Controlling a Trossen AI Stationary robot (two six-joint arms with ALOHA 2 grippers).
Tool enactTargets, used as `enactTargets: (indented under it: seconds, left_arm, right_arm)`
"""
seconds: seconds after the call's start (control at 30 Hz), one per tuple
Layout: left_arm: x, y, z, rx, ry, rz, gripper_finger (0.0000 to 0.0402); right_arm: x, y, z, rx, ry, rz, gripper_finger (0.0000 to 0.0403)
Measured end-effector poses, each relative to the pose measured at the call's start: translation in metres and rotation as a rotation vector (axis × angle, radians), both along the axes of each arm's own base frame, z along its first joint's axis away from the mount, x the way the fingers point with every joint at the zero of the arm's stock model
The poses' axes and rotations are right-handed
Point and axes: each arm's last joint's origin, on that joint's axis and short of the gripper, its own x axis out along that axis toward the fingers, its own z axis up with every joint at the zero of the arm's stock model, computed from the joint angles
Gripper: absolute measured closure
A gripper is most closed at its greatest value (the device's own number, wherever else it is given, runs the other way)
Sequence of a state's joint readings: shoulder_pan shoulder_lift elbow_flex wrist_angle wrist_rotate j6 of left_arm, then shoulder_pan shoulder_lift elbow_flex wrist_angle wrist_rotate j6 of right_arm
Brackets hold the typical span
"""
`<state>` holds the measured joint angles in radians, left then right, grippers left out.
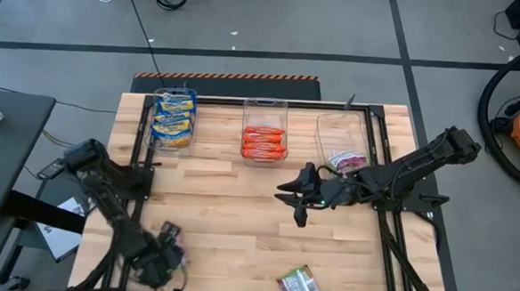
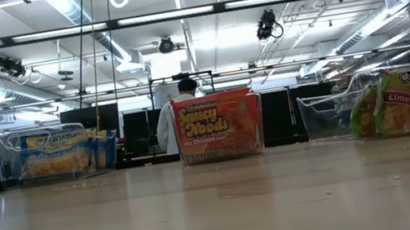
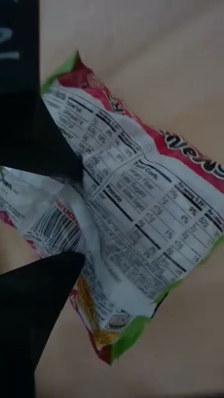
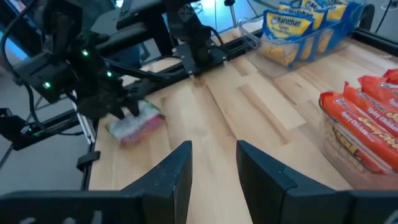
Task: Sort Maruchan noodles
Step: Put the green noodle pack into the right transparent bin
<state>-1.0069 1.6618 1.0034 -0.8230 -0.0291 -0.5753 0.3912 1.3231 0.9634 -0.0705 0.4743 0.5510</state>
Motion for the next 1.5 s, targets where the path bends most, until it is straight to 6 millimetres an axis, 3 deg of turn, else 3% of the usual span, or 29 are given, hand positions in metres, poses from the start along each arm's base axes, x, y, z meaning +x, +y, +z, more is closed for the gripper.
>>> enactTargets:
  seconds: [0.2, 0.3, 0.43, 0.63, 0.93, 1.1, 1.2, 1.3, 1.37, 1.5]
  left_arm:
    - [0.041, 0.038, 0.017, 0.077, -0.205, 0.188, 0.0187]
    - [0.05, 0.048, 0.025, 0.042, -0.238, 0.228, 0.0187]
    - [0.035, 0.033, 0.024, 0.04, -0.218, 0.034, 0.0187]
    - [0.021, 0.009, 0.008, 0.279, -0.399, -0.263, 0.0186]
    - [0.028, 0.003, -0.035, 0.425, -0.292, -0.408, 0.0186]
    - [0.043, 0.009, -0.039, 0.407, -0.328, -0.214, 0.0225]
    - [0.054, 0.015, -0.027, 0.338, -0.335, -0.069, 0.0293]
    - [0.067, 0.026, -0.004, 0.246, -0.356, 0.033, 0.037]
    - [0.074, 0.042, 0.016, 0.177, -0.367, 0.101, 0.0385]
    - [0.085, 0.079, 0.056, 0.053, -0.429, 0.235, 0.0377]
  right_arm:
    - [-0.003, 0.008, 0.001, -0.013, -0.015, 0.001, 0.0273]
    - [-0.007, 0.016, 0.001, -0.02, -0.017, 0.017, 0.0273]
    - [-0.01, 0.033, -0.006, -0.048, 0.001, 0.05, 0.0273]
    - [-0.004, 0.046, -0.023, -0.072, 0.051, 0.077, 0.0273]
    - [-0.002, 0.051, -0.029, -0.079, 0.065, 0.095, 0.0273]
    - [-0.004, 0.056, -0.027, -0.127, 0.05, 0.139, 0.0273]
    - [-0.006, 0.059, -0.027, -0.196, 0.05, 0.163, 0.0273]
    - [-0.008, 0.063, -0.027, -0.301, 0.054, 0.204, 0.0271]
    - [-0.009, 0.066, -0.027, -0.369, 0.055, 0.243, 0.0265]
    - [-0.007, 0.07, -0.018, -0.422, -0.034, 0.261, 0.0249]
